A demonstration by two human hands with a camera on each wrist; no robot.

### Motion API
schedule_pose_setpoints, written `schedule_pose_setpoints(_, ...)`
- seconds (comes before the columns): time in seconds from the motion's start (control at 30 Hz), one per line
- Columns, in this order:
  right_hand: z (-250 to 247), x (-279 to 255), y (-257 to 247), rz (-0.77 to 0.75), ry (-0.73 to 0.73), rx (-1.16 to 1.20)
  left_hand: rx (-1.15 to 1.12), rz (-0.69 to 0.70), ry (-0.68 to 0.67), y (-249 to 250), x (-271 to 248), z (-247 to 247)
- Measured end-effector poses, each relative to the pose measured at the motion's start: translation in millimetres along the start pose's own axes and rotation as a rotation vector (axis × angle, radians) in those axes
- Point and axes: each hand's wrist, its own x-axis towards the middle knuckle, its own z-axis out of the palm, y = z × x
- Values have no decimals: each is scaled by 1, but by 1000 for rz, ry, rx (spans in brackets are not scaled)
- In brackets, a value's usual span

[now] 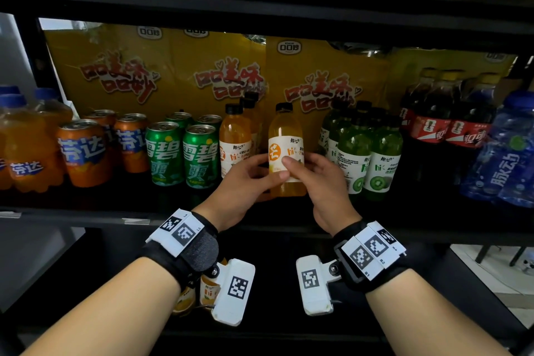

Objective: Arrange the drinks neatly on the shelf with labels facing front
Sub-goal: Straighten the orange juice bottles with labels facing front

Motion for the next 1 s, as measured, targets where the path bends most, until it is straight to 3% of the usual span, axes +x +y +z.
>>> schedule_pose_setpoints(0.2,0,0,-4,39,39,39,-88,-58,-17,3,3,-3)
schedule_pose_setpoints(0.63,3,-2,-9,67,29,75,58,62,-17,3,-2,7)
schedule_pose_setpoints(0.8,7,-1,-9,51,72,33,-26,-104,-49,16,4,15)
schedule_pose_setpoints(1.0,-2,-1,-27,129,53,-297,-134,-295,-104,44,-1,7)
